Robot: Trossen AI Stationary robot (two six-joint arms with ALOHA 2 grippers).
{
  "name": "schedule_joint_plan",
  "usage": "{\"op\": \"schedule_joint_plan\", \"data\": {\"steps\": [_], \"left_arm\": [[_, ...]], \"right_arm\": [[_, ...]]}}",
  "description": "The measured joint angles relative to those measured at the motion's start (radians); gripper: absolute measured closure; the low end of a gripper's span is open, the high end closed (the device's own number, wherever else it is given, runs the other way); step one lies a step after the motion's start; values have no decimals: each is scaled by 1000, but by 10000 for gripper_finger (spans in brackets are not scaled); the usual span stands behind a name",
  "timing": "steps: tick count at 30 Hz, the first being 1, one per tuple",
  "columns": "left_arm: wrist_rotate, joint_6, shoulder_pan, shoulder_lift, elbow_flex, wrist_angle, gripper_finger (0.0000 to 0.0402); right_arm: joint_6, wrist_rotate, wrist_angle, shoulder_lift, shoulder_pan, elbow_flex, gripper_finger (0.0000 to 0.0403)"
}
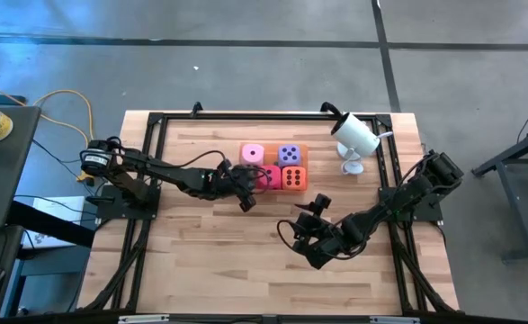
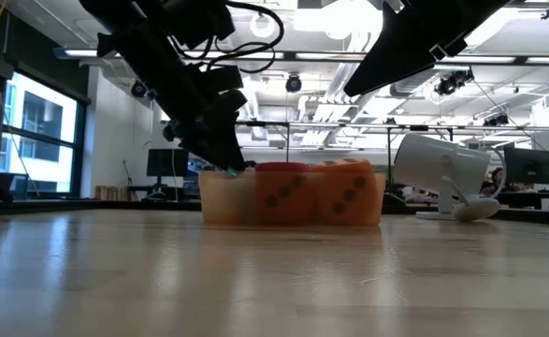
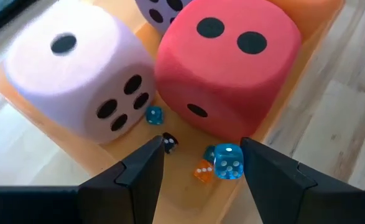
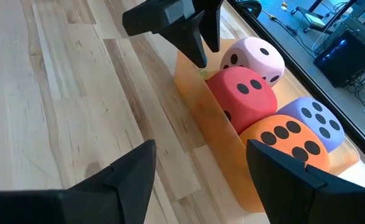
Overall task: Pick & Place Dice
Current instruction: Put the small blue die into the orange bin
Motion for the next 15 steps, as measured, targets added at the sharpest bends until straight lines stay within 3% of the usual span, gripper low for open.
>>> {"op": "schedule_joint_plan", "data": {"steps": [4,15], "left_arm": [[11,-88,0,0,0,-5,199],[16,-120,1,0,0,-24,199]], "right_arm": [[3,0,0,0,0,0,163],[3,-14,0,0,0,0,163]]}}
